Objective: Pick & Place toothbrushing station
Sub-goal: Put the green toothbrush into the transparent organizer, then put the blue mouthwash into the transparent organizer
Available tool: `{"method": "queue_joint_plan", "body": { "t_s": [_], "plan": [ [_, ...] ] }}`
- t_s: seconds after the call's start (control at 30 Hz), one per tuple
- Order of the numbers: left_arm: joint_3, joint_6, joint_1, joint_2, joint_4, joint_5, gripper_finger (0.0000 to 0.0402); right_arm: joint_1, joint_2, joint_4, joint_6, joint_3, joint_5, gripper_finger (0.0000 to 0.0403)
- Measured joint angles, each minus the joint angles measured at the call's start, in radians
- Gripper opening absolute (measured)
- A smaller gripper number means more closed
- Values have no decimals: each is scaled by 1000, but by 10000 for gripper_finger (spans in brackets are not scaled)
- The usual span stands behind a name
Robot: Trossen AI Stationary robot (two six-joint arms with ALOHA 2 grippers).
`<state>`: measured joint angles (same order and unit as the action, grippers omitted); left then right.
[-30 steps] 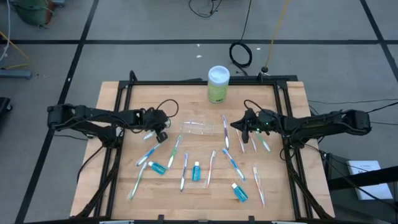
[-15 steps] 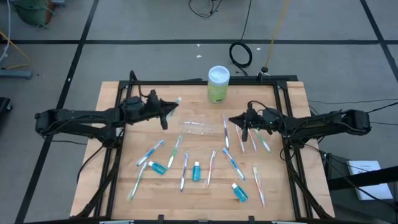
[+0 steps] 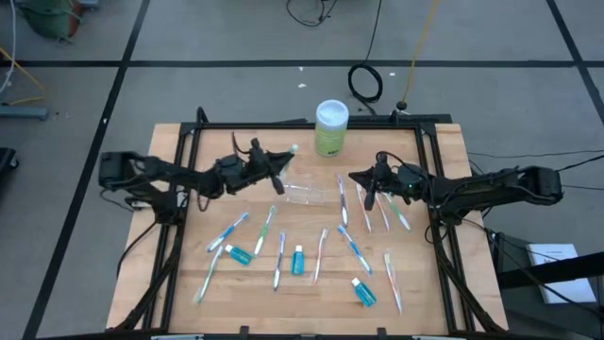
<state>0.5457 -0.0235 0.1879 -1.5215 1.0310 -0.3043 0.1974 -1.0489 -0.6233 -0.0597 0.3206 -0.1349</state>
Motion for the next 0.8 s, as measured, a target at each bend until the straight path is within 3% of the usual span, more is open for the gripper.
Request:
{"method": "queue_joint_plan", "body": {
  "t_s": [0.17, 0.37, 0.6, 0.8],
  "plan": [
    [-1, 98, -9, -101, 3, -46, 8, 0, 0, 0, 1, 0, 0, 0],
    [-1, 103, -34, -119, -61, -46, 15, 0, 0, 1, 1, 0, 0, 0],
    [-1, 136, -53, -76, -173, -43, 72, 0, 0, 11, 1, 0, 0, 0],
    [-1, 141, -79, 23, -346, -117, 100, 0, 0, 11, 1, 0, 0, 0]
  ]
}}
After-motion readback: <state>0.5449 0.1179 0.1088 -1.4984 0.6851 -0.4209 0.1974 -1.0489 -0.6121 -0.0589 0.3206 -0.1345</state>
